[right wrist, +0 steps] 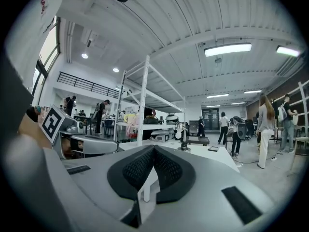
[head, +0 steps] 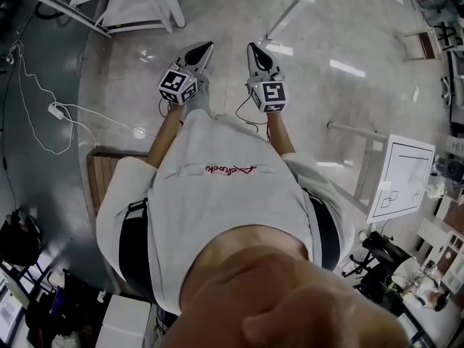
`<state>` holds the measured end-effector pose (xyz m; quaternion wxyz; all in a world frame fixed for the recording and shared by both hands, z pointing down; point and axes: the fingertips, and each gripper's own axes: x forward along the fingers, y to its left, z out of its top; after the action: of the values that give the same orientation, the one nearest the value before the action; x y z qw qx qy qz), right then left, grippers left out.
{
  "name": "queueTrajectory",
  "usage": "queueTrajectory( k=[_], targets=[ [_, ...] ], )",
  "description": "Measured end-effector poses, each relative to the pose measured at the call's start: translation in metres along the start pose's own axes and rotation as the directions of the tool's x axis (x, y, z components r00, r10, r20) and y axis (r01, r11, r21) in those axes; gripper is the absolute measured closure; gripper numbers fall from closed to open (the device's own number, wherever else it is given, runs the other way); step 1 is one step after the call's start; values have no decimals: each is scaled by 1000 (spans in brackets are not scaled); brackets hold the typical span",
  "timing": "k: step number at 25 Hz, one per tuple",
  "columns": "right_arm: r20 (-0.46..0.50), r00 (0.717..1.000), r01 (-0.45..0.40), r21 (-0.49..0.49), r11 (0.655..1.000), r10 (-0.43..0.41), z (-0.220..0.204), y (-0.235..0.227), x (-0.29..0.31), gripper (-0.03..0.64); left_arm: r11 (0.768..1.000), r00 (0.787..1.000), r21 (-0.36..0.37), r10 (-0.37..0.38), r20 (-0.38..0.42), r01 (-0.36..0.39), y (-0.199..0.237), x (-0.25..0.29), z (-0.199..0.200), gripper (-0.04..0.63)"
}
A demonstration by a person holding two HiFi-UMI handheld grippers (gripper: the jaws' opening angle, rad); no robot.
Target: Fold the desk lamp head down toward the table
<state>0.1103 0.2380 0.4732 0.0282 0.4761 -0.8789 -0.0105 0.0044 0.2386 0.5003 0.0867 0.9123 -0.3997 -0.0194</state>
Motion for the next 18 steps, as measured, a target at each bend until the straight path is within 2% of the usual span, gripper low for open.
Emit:
queueTrajectory(
  k=[18],
  targets=[
    [-10, 999, 33, -22, 999, -34, 3, -56, 127, 594, 1000, 999, 0, -29, 18, 29, 115, 89, 24, 571]
  ],
)
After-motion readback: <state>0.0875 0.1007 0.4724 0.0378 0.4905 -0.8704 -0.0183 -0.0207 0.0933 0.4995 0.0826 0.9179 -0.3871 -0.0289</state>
